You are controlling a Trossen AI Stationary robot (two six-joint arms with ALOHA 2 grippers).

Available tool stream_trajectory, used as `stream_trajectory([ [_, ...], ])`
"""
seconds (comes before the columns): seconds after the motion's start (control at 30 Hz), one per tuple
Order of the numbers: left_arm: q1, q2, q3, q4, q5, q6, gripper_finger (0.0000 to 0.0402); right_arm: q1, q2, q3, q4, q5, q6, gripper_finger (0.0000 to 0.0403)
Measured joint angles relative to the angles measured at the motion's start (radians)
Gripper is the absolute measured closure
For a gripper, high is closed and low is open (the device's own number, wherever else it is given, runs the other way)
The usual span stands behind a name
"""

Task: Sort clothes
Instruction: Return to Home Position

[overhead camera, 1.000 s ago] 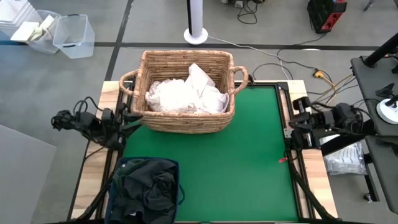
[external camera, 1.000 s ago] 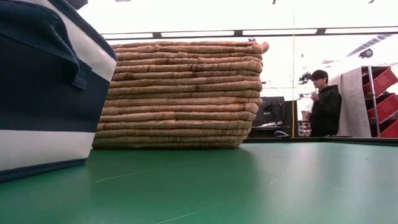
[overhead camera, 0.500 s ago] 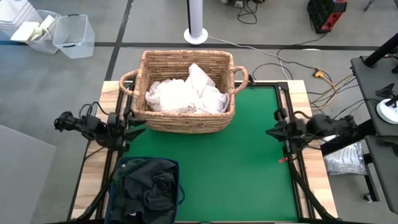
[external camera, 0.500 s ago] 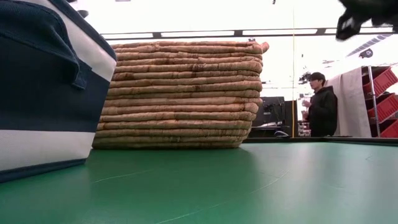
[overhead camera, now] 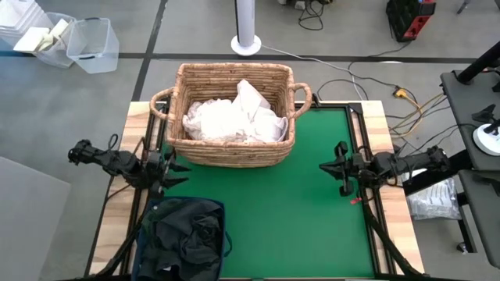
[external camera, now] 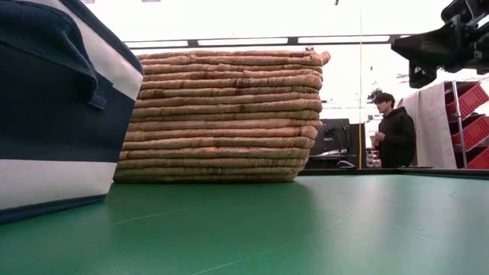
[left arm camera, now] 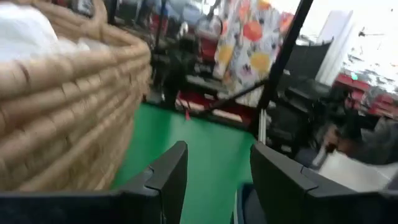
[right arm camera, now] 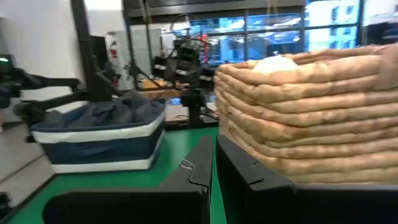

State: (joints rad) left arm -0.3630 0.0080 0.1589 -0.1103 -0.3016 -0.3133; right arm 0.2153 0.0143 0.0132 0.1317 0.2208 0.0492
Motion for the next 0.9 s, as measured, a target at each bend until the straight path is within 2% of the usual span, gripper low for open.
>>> stream_trajectory([
  [0.2,-0.001,-0.004,0.003,-0.086,-0.027,0.024,0.0247,0.0,0.001,0.0,-0.031,0.068,-0.046,0.039],
  [0.33,0.0,-0.004,0.002,-0.152,-0.048,0.087,0.0247,0.0,0.001,-0.001,-0.045,0.069,-0.062,0.039],
  [0.73,0.0,0.003,0.005,-0.151,-0.049,0.116,0.0247,0.0,0.001,-0.001,-0.045,0.068,0.004,0.039],
  [0.9,0.0,0.003,0.005,-0.081,-0.051,0.145,0.0247,0.0,0.001,-0.001,-0.046,0.068,0.004,0.039],
])
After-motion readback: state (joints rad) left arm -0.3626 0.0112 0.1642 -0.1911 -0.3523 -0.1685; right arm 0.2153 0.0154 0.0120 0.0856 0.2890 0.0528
